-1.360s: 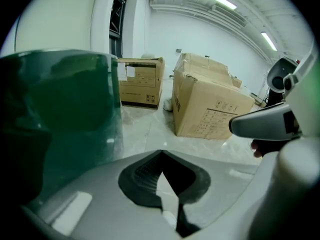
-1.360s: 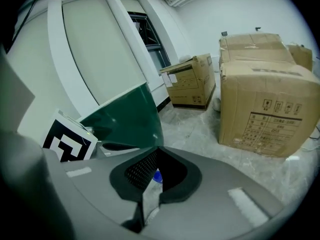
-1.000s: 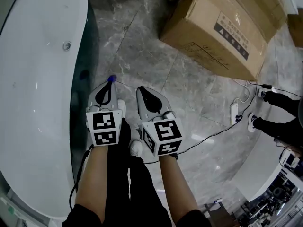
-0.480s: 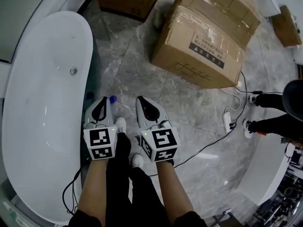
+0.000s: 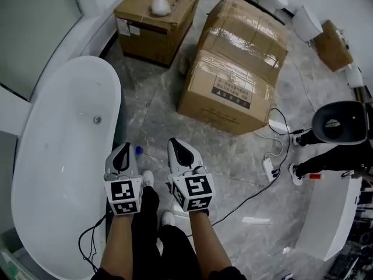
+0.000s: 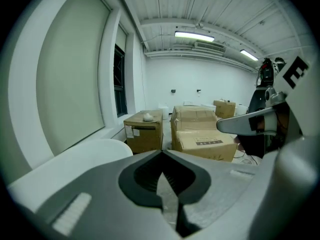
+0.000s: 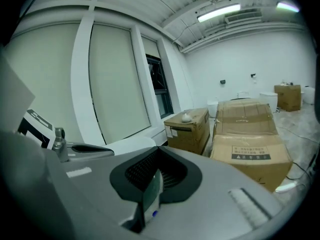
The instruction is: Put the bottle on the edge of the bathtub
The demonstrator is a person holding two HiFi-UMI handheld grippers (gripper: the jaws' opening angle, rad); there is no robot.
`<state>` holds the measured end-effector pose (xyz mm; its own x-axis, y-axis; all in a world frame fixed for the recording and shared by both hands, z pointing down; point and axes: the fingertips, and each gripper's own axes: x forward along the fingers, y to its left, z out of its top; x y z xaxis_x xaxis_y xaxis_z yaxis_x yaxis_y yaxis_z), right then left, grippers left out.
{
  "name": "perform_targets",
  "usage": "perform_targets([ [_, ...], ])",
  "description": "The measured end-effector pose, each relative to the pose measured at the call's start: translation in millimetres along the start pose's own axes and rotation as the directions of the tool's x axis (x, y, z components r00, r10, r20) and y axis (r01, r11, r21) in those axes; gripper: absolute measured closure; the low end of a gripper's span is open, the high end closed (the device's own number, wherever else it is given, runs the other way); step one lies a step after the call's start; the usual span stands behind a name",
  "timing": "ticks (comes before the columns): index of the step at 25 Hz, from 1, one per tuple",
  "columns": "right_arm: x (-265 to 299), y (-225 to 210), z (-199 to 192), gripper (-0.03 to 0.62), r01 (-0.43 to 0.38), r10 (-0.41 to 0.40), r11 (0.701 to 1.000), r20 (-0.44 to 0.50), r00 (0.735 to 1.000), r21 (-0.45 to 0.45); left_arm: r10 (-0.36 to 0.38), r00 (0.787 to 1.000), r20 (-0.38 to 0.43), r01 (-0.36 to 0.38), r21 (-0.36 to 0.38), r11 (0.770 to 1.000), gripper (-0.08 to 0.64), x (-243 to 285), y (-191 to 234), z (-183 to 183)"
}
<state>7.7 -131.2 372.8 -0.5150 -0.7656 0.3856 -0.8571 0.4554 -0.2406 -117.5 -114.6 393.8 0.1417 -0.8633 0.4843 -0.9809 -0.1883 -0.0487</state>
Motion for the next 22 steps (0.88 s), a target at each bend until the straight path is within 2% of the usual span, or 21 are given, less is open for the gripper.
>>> perform_targets([
  [5,-36,12,38,0.581,0.013,-0.012,1.000,0.060,0.998,-0.023,0.002,0.999,0.054,-0.003,0.019,1.000,0.558,-37,-4,36],
  [14,-106,18,83,0.581,0.046,-0.040,0.998,0.133,0.990,-0.042,0.003,0.989,0.149,-0.007,0.029,1.000,0.558,-105,-15,96],
  [22,-165,22,117,0.581,0.051,-0.034,0.996,0.218,0.975,-0.069,-0.027,0.972,0.235,0.016,0.050,0.999,0.558,-151,-49,133],
])
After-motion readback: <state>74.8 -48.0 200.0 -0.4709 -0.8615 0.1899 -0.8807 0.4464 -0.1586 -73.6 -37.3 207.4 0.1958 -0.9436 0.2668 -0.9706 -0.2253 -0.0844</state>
